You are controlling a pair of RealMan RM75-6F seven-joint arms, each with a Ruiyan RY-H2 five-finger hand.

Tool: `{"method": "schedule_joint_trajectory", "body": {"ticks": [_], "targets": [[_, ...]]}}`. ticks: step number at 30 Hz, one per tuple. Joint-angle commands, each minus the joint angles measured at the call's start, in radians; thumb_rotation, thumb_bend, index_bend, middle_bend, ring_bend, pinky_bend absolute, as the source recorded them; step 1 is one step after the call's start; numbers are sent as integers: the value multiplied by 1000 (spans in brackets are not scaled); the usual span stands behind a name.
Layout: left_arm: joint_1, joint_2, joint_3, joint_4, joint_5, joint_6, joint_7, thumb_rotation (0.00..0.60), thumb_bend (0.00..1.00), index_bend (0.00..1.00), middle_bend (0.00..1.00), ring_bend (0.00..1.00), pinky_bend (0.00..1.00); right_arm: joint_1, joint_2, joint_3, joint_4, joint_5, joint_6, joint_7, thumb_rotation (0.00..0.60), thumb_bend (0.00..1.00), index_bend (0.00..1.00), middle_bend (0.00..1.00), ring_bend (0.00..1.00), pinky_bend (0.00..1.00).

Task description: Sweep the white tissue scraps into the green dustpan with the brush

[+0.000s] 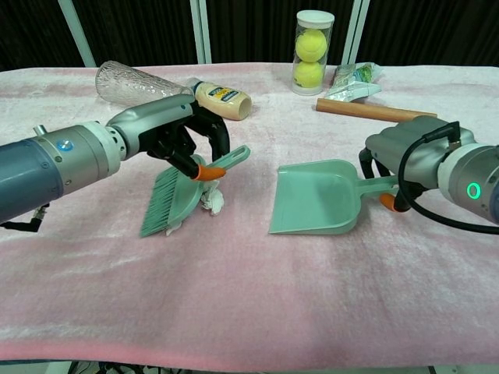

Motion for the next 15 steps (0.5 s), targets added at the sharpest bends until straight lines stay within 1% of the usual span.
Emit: {"method": "schedule_joint_trajectory", "body": {"ticks": [1, 9, 15], "targets": [[-24, -29, -20, 21, -3, -12, -5, 600, 394, 605, 639, 911, 1000, 2, 1, 1, -1, 0, 1, 0, 600, 508, 618, 573, 701, 807], [-89, -138, -64, 113, -11, -34, -15, 600, 394, 609, 642, 911, 1000, 6, 10, 3, -7, 5, 5, -1, 600, 508, 618, 573, 702, 807], [-147, -211, -101, 174, 15, -30, -21, 600, 394, 610, 643, 911, 1000, 9, 12, 5, -9, 9, 3, 5, 600, 507, 618, 573, 701, 808]]}}
